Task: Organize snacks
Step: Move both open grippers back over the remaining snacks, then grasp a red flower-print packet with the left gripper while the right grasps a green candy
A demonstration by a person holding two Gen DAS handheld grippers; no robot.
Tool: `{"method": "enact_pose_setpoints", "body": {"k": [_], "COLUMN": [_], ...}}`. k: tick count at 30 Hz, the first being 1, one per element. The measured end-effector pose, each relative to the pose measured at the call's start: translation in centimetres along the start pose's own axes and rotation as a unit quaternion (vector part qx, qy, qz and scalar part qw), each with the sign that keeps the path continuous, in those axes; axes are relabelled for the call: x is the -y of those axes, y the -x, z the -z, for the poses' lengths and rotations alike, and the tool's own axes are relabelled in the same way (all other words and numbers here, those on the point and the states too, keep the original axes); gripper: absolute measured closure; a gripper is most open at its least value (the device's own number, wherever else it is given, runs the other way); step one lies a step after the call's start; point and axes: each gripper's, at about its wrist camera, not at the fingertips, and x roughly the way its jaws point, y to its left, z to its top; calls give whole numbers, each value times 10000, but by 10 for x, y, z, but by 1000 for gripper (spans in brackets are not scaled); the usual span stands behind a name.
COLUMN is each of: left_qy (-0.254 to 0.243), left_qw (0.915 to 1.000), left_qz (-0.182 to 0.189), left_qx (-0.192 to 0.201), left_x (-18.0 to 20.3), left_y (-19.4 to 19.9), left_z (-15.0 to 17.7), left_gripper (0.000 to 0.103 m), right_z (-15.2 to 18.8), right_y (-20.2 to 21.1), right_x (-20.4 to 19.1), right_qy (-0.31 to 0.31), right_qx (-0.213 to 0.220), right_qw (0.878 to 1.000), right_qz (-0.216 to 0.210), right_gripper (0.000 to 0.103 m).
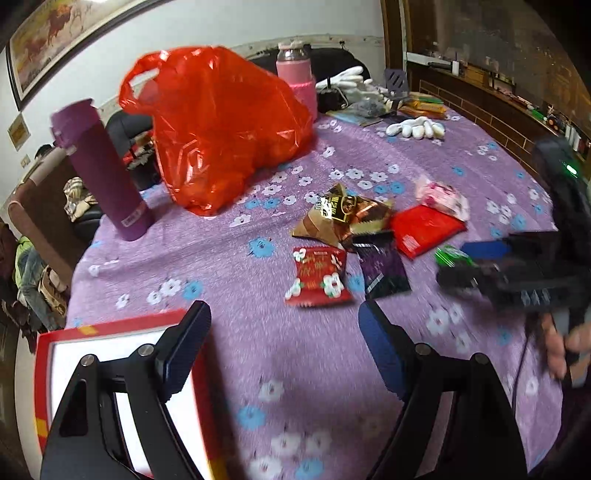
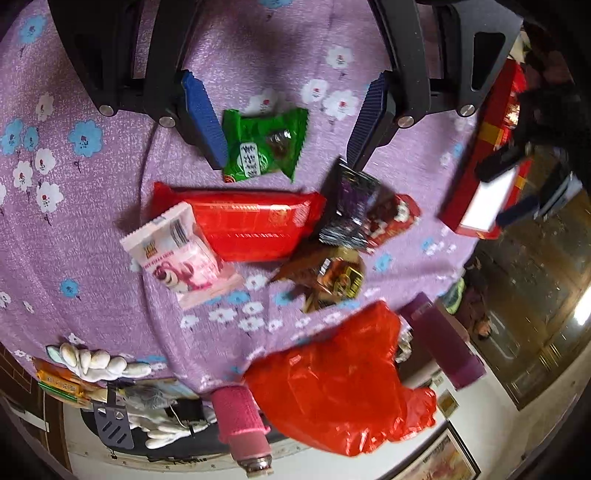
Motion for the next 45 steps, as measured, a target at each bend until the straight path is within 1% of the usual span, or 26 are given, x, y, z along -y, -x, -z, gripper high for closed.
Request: {"method": "enact_pose_setpoints", "body": {"k": [3, 4, 10, 13, 15, 16, 19, 23, 25, 26, 27, 29, 30, 31, 34, 38, 45], "left_qy": [-141, -204, -451, -480, -451, -452, -483, -409, -404, -336, -273, -156, -147, -150, -260, -244, -139], "left_qw": [9997, 9996, 9986, 9981, 9978, 9977, 9971, 9966, 9964, 9968, 9969, 9968, 9968, 9968, 9975, 9975, 9983], "left_qz": [-162, -155, 116, 163, 222, 230, 274, 368, 435, 483, 518, 597, 609, 632, 515, 559, 559], "left_qx": [-104, -135, -250, -357, -421, -447, -524, -615, -610, -545, -535, -507, -487, -462, -397, -361, -124], "left_x": [6, 9, 25, 27, 26, 25, 24, 23, 23, 21, 20, 18, 19, 20, 27, 30, 33], "left_y": [-19, -23, -41, -52, -58, -61, -71, -83, -87, -87, -88, -89, -89, -88, -85, -80, -52], "left_z": [-8, -9, -16, -20, -23, -24, -26, -26, -25, -25, -25, -26, -26, -26, -25, -21, -2], "left_gripper": [21, 21, 21, 21, 21, 21, 21, 22, 26, 32, 35, 50, 54, 61, 65, 69, 73], "right_z": [1, 1, 6, 8, 10, 10, 9, 7, 5, 5, 5, 6, 6, 6, 5, 5, 2], "right_y": [-3, -4, -9, -12, -13, -13, -11, -10, -9, -9, -9, -9, -9, -9, -9, -7, -2], "right_x": [-3, -5, -20, -27, -29, -30, -26, -21, -19, -19, -18, -19, -19, -19, -18, -17, -5], "right_qy": [138, 201, 672, 916, 1040, 1064, 1012, 894, 832, 812, 789, 790, 793, 781, 743, 695, 374], "right_qx": [-1, 6, 28, 24, 41, 48, 63, 70, 74, 74, 75, 74, 75, 76, 81, 84, 97], "right_qw": [9998, 9996, 9957, 9915, 9887, 9881, 9889, 9912, 9923, 9926, 9929, 9929, 9928, 9930, 9933, 9940, 9983], "right_qz": [118, 175, 641, 928, 1078, 1113, 1083, 978, 919, 903, 884, 886, 890, 885, 877, 841, 435], "right_gripper": [33, 34, 36, 41, 47, 51, 55, 56, 56, 56, 56, 56, 56, 57, 60, 64, 66]}}
